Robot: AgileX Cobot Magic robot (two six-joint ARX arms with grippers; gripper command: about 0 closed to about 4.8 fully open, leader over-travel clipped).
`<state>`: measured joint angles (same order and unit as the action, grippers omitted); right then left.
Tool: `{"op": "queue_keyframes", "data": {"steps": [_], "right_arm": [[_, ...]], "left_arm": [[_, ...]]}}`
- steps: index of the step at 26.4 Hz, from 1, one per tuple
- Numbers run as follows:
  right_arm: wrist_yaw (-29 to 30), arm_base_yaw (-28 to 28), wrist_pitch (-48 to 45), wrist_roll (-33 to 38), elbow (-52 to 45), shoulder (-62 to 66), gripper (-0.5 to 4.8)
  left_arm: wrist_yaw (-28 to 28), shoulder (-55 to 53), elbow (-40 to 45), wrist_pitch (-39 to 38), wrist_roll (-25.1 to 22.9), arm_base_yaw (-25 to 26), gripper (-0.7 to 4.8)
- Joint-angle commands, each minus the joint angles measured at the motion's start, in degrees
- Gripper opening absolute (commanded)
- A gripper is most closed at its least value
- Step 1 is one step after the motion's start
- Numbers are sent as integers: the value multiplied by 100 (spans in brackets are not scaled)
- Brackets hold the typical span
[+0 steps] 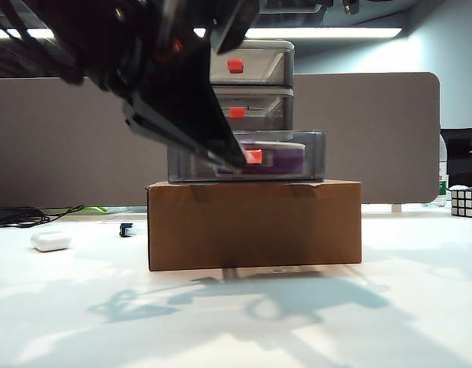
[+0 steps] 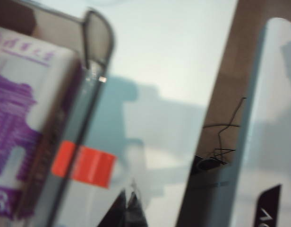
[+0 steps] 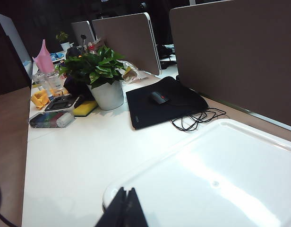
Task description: Open the third layer of the drawer on the table, pick up a pack of napkins on the table and put it in, and finally close the drawer.
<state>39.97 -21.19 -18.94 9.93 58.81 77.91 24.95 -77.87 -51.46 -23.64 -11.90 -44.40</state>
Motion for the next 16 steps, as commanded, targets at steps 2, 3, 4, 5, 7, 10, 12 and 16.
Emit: {"op": "queue_keyframes", "data": {"steps": [2,3,4,5,7,10,12,16], "right_arm": [[-2,-13,-13,-144,37,37,-6],[-55,-13,-7,-184,37,55,-6],[-114,-13,-9,-229,37,87,-6],[-127,-13,-9,-229,37,116,-6],[-129,-13,0,-229,37,155,-6],[-129,-13,15,-251,37,177,-6],[-127,-13,20,-269,37,181,-6],[-127,-13,31,-291,37,181,-6]], "left_arm": [[-560,-76,-17,282,15,-11,-6],[-640,-76,-17,348,13,-9,-6],[-804,-76,-20,385,13,-9,-6],[-876,-79,-20,404,11,-9,-6],[-1021,-76,-17,446,13,-9,-6],[-1292,-79,-17,544,-9,-9,-6],[-1445,-81,-17,669,-13,-9,-6],[-1779,-81,-17,990,-164,-9,-6]]}}
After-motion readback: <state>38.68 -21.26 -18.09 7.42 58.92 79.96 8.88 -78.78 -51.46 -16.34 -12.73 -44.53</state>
